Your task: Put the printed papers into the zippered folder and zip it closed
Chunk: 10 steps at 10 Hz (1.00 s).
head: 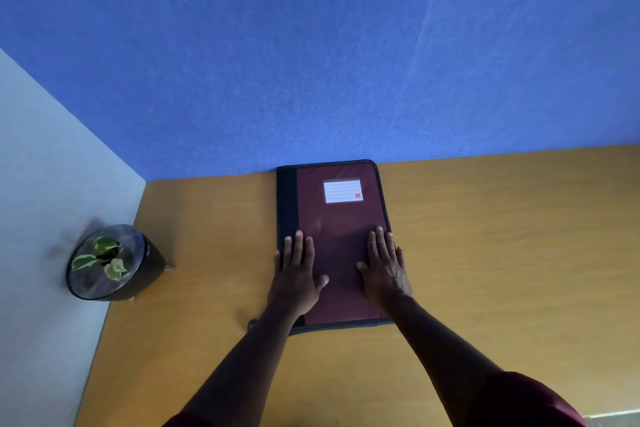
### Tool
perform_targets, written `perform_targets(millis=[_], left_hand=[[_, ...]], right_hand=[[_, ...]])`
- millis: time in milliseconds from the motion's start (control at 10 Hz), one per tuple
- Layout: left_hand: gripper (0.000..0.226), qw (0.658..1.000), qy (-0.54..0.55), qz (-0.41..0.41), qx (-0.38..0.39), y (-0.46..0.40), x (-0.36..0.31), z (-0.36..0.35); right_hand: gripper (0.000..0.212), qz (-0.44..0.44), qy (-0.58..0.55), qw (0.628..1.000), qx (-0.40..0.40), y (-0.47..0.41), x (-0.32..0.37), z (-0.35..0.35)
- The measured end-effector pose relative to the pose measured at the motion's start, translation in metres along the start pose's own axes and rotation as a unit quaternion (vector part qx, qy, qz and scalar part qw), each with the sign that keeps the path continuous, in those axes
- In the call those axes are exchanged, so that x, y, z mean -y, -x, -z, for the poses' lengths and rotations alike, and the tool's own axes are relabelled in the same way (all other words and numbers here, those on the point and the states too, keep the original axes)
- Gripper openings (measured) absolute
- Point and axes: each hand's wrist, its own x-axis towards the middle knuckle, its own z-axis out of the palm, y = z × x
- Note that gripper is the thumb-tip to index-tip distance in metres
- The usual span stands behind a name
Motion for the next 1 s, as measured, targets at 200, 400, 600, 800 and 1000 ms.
perform_targets(millis=[200, 400, 600, 800, 1000], left_hand=[[0.084, 1.0, -0.025, 0.009, -0.015, 0.0, 0.0, -0.011], [0.086, 0.999, -0.026, 0.019, -0.024, -0.001, -0.001, -0.012], [0.083, 0.999, -0.015, 0.013, -0.03, 0.0, -0.003, -0.002], [0.081, 0.994, -0.04, -0.026, -0.103, -0.011, -0.014, 0.048], [0.082, 0.969, -0.062, -0.049, -0.232, -0.018, -0.038, 0.117]], right_hand=[[0.074, 0.008, 0.019, 1.0, -0.011, 0.002, -0.004, -0.006], [0.074, 0.002, 0.034, 0.999, -0.001, 0.0, -0.003, -0.006], [0.079, 0.003, 0.024, 1.0, 0.015, 0.002, -0.002, 0.008], [0.079, 0.026, 0.01, 0.999, -0.03, -0.003, 0.003, 0.053], [0.079, 0.073, 0.01, 0.986, -0.152, -0.02, 0.028, 0.128]])
